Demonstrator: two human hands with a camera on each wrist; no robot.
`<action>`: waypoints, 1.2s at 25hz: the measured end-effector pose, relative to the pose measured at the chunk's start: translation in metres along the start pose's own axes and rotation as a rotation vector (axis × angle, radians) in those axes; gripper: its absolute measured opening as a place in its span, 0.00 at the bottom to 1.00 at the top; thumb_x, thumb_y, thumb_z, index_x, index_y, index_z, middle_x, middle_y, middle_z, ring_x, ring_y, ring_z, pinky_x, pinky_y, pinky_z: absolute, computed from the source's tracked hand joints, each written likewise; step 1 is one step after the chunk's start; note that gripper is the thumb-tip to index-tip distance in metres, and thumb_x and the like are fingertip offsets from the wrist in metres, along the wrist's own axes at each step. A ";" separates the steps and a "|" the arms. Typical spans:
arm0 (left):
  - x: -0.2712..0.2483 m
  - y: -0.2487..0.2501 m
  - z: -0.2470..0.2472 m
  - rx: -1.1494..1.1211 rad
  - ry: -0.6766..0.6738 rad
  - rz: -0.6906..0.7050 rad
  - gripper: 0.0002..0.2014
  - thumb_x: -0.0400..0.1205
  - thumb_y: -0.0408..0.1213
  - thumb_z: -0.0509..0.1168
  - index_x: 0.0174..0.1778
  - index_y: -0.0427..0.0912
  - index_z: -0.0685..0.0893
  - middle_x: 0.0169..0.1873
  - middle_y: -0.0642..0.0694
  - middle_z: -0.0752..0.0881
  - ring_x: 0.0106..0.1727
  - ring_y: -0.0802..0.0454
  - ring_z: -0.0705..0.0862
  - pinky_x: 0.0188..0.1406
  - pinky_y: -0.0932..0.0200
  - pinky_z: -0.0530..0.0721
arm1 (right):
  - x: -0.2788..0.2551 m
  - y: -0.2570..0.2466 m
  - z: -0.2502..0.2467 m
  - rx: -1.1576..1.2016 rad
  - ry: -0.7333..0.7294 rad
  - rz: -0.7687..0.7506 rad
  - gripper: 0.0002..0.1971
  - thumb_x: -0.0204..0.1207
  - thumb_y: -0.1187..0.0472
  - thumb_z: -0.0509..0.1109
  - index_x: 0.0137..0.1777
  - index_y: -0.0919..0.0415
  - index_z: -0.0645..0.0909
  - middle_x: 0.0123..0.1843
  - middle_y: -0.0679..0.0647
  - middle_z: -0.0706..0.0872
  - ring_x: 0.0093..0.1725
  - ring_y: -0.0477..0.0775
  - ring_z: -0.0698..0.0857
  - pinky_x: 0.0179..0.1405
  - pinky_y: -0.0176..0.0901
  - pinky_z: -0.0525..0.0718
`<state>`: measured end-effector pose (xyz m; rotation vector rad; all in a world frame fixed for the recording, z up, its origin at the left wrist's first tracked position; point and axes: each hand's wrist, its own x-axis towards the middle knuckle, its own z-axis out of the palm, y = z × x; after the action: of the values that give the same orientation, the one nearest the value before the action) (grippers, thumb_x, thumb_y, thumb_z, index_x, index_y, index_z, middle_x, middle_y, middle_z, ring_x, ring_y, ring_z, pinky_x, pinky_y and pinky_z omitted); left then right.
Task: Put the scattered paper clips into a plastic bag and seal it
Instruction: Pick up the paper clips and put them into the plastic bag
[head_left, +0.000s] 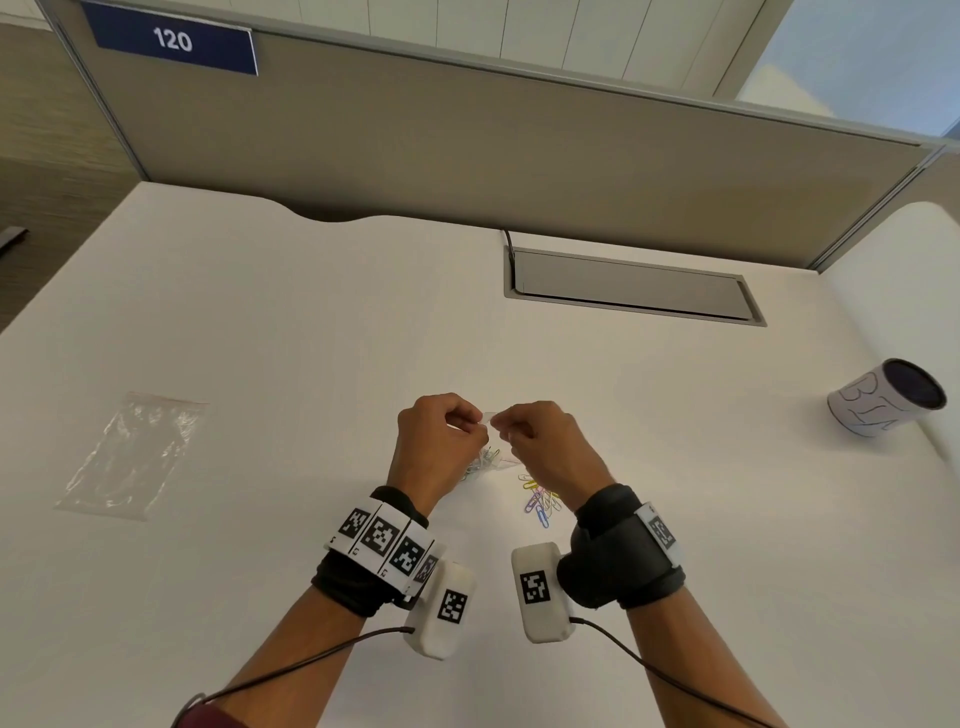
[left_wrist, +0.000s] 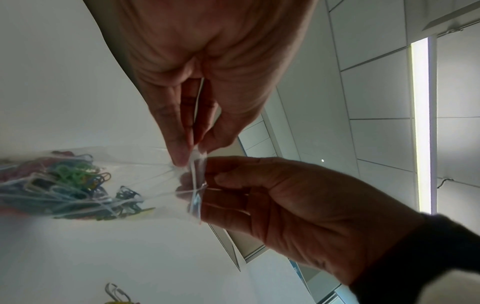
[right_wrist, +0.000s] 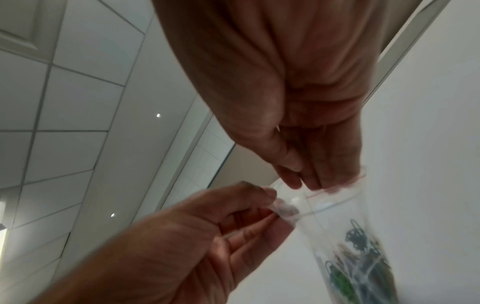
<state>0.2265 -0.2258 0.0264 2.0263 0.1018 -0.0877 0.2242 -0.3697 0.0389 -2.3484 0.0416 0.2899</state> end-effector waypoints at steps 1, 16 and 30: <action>0.000 0.000 -0.001 0.005 0.005 0.001 0.05 0.74 0.31 0.73 0.45 0.39 0.89 0.38 0.47 0.90 0.37 0.57 0.88 0.38 0.71 0.83 | -0.002 0.001 -0.004 0.041 0.036 -0.025 0.16 0.78 0.71 0.60 0.60 0.63 0.85 0.58 0.58 0.90 0.57 0.54 0.88 0.59 0.42 0.85; -0.002 0.004 0.004 -0.029 0.006 0.013 0.05 0.71 0.29 0.72 0.41 0.38 0.90 0.36 0.44 0.91 0.36 0.49 0.90 0.46 0.53 0.90 | -0.026 0.086 0.034 -0.176 0.048 0.225 0.19 0.68 0.71 0.76 0.58 0.68 0.78 0.58 0.65 0.79 0.54 0.68 0.83 0.52 0.53 0.84; -0.002 0.003 0.001 -0.005 0.021 0.015 0.05 0.71 0.29 0.72 0.40 0.39 0.90 0.36 0.45 0.91 0.37 0.53 0.88 0.36 0.77 0.81 | -0.015 0.086 0.046 -0.407 0.052 -0.016 0.05 0.75 0.70 0.69 0.46 0.64 0.86 0.47 0.61 0.85 0.48 0.65 0.83 0.43 0.51 0.83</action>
<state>0.2245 -0.2279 0.0285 2.0231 0.1004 -0.0568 0.1905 -0.3999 -0.0494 -2.7590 -0.0122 0.2471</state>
